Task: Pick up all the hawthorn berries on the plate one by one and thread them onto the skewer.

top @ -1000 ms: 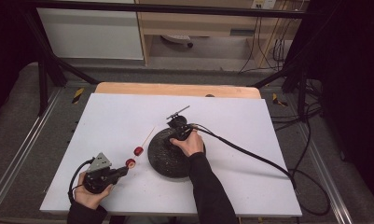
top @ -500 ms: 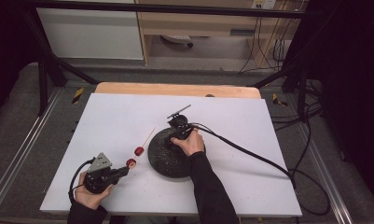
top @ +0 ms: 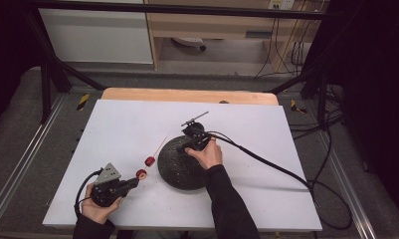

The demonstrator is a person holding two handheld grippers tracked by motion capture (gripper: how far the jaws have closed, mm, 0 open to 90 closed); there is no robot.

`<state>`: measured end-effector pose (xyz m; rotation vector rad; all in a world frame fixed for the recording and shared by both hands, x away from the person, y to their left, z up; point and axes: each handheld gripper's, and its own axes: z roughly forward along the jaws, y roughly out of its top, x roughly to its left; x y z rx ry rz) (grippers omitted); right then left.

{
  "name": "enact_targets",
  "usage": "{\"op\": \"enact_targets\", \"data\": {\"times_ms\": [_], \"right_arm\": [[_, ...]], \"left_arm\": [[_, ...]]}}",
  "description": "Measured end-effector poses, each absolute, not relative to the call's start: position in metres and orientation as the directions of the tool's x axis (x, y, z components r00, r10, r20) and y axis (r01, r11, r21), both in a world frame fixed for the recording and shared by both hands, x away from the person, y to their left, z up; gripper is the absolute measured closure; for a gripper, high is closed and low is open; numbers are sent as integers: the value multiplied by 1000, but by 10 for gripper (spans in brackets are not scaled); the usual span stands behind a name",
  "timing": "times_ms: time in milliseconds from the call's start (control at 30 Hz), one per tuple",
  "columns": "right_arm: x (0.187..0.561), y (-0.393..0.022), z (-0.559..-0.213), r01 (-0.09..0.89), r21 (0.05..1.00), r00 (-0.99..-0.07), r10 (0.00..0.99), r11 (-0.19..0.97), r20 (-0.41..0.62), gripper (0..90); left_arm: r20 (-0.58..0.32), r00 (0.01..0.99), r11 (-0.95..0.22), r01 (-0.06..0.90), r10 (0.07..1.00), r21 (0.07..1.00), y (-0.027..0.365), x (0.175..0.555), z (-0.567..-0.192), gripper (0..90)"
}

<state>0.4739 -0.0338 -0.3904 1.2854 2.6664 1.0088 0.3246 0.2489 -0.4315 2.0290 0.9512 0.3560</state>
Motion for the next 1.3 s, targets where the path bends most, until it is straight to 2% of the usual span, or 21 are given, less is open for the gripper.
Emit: {"op": "enact_targets", "data": {"times_ms": [300,767,1000,1300], "right_arm": [[460,-56,-384,688,608,-653,704,396,281,631],[430,-90,-386,666,710,-639,667,229,384,630],[420,-102,-394,653,747,-623,647,124,438,631],[410,-111,-403,612,787,-602,601,-76,526,632]], "left_arm": [[-88,673,-357,493,735,793,245,325,-431,885],[-79,683,-367,482,726,796,239,322,-432,885],[-82,689,-365,477,720,800,232,321,-432,885],[-90,687,-346,471,721,812,226,318,-431,884]]}}
